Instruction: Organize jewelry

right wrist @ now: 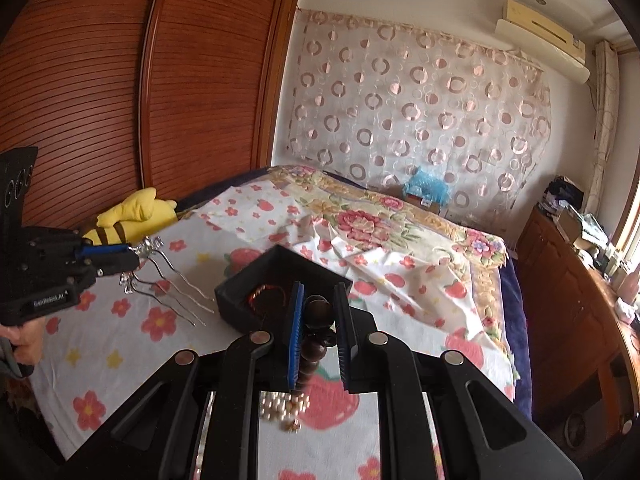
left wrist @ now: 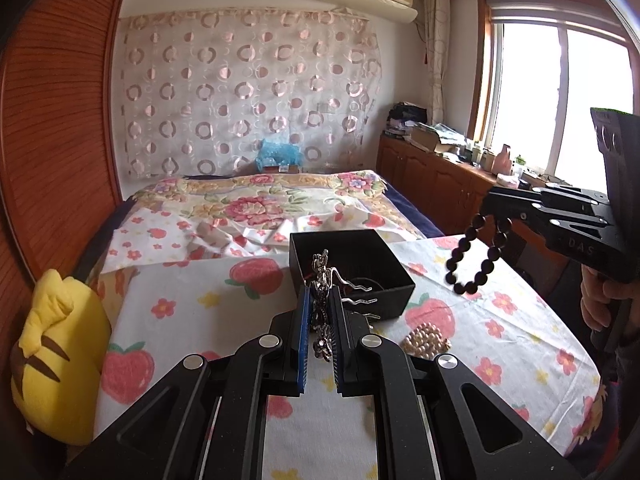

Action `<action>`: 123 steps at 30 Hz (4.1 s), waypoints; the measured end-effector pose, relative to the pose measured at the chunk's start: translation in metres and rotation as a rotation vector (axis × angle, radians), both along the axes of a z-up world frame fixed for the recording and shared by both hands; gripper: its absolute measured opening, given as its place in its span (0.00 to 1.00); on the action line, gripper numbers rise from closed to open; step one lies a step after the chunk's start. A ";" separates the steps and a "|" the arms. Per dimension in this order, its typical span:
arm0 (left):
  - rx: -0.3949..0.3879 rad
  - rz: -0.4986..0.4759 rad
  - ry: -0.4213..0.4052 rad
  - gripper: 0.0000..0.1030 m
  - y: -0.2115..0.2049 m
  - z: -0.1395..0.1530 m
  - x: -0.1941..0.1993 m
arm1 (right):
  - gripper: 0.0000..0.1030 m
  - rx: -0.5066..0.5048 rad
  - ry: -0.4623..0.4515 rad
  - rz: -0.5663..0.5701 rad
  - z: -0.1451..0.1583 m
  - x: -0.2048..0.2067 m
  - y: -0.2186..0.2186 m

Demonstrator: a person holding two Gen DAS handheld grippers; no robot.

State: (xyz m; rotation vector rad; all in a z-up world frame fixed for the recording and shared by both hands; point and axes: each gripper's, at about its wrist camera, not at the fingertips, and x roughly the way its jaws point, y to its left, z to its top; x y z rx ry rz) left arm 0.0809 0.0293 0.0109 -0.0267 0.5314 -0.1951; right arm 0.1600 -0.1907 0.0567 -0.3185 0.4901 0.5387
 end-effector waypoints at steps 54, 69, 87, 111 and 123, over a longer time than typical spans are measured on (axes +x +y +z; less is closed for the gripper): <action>0.020 -0.134 0.164 0.08 -0.040 -0.034 0.156 | 0.31 0.029 0.178 -0.039 -0.098 0.118 0.000; 0.047 -0.114 0.146 0.21 -0.032 -0.033 0.122 | 0.31 0.022 0.274 -0.043 -0.125 0.063 -0.029; 0.089 -0.115 0.308 0.21 -0.018 -0.089 0.074 | 0.32 -0.001 0.417 0.033 -0.155 0.063 -0.017; 0.083 -0.153 0.352 0.21 -0.034 -0.102 0.075 | 0.31 -0.147 0.385 0.093 -0.152 0.046 -0.018; 0.133 -0.159 0.357 0.21 -0.047 -0.106 0.076 | 0.18 -0.114 0.359 -0.010 -0.154 0.058 -0.034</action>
